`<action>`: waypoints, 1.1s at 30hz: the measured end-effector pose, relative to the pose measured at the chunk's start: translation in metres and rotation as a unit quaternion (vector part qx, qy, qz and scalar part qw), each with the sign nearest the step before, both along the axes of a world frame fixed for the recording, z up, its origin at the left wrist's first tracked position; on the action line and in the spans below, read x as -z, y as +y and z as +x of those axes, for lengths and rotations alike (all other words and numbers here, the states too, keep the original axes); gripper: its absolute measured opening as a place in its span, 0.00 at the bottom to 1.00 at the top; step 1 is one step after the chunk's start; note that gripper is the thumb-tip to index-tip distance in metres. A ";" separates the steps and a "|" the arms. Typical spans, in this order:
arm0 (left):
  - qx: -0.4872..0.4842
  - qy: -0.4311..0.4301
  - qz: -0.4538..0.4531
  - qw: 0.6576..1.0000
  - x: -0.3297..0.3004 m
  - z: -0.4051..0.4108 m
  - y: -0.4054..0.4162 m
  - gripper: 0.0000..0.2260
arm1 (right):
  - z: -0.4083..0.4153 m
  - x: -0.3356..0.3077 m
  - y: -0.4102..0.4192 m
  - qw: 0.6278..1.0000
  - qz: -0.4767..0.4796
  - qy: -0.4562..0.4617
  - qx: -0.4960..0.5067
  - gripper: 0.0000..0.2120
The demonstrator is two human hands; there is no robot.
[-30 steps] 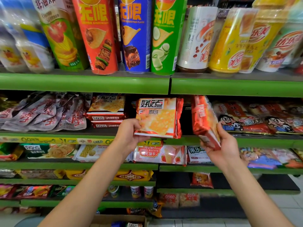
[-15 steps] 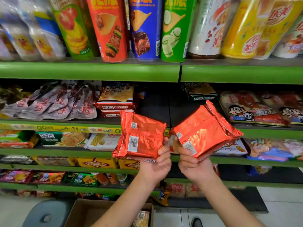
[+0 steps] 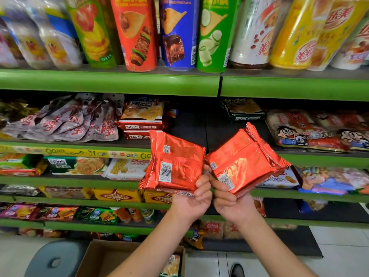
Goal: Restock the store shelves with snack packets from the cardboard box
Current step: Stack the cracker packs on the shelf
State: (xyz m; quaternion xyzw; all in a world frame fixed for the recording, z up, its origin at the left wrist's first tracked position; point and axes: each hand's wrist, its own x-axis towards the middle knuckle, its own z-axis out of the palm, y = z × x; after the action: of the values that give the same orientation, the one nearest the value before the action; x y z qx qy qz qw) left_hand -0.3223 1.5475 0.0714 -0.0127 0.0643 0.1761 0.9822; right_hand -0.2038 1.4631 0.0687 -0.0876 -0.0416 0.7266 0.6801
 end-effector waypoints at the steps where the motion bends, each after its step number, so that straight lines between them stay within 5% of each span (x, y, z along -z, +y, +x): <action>1: -0.003 0.003 0.005 1.000 0.001 -0.001 0.001 0.25 | 0.000 0.000 -0.001 1.000 0.003 -0.007 0.004 0.20; 4: -0.012 0.045 0.080 0.996 0.000 -0.004 0.007 0.21 | 0.003 -0.001 -0.004 0.999 -0.019 -0.029 0.022 0.20; 6: -0.015 0.099 0.148 0.984 -0.001 -0.009 0.015 0.17 | 0.009 -0.004 -0.005 0.990 -0.071 -0.106 0.055 0.08; 9: -0.025 0.202 0.222 0.954 -0.001 -0.024 0.032 0.16 | 0.022 -0.014 -0.008 0.953 -0.149 -0.231 0.129 0.15; 19: -0.119 0.433 0.453 0.770 -0.020 -0.051 0.059 0.23 | 0.065 -0.044 -0.029 0.846 -0.195 -0.422 0.261 0.22; 23: -0.139 0.441 0.459 0.759 -0.024 -0.043 0.056 0.20 | 0.064 -0.047 -0.026 0.828 -0.195 -0.439 0.289 0.27; 33: -0.104 0.431 0.500 0.744 -0.042 -0.017 0.035 0.16 | 0.046 -0.042 -0.010 0.798 -0.200 -0.503 0.266 0.16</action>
State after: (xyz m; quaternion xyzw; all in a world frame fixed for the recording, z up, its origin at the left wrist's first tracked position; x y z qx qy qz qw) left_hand -0.3395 1.5820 0.1131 0.5509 0.3814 0.2712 0.6910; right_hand -0.1583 1.4533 0.1110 -0.5823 -0.2063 0.3629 0.6976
